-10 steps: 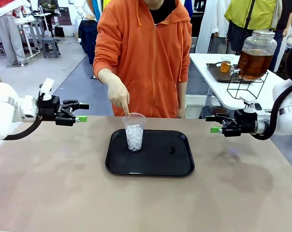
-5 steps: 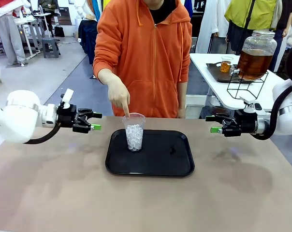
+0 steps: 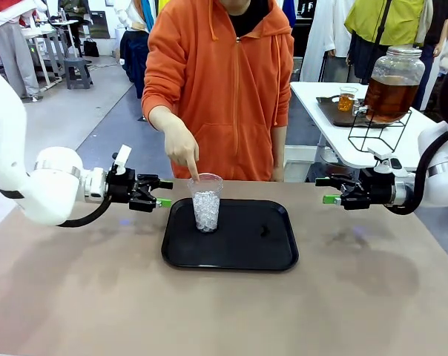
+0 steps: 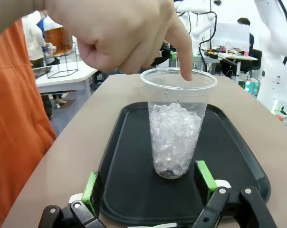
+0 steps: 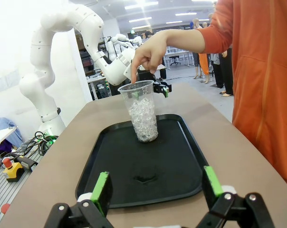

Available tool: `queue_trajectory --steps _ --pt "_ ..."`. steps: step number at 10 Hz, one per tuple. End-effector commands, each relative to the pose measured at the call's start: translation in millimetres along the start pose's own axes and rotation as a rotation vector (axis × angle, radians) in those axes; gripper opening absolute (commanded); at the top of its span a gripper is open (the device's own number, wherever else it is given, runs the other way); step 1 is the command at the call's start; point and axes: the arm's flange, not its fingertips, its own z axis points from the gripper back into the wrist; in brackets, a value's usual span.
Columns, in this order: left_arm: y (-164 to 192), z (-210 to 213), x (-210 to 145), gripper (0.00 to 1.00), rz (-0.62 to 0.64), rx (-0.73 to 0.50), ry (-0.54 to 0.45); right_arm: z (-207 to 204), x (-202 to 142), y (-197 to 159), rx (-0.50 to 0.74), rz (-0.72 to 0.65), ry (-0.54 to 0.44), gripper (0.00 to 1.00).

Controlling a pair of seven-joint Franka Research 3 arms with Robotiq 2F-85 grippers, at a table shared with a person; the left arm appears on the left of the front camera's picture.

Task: Pour the drink into the iced cup.
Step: Pick up the iced cup indicated by the human and present it to them.

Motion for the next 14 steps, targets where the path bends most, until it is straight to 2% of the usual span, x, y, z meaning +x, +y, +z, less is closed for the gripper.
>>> queue_trajectory --steps 1,7,14 --pt "2.7 -8.3 -1.2 1.00 -0.027 -0.014 -0.028 -1.4 3.0 0.0 0.001 0.002 -0.003 1.00" --pt "-3.8 -34.3 3.9 1.00 0.003 -0.084 -0.029 -1.4 3.0 0.0 0.001 0.002 -0.003 1.00" --pt "-11.7 -61.4 12.5 1.00 0.007 -0.103 -0.034 -1.4 3.0 0.0 0.001 0.002 -0.003 1.00"
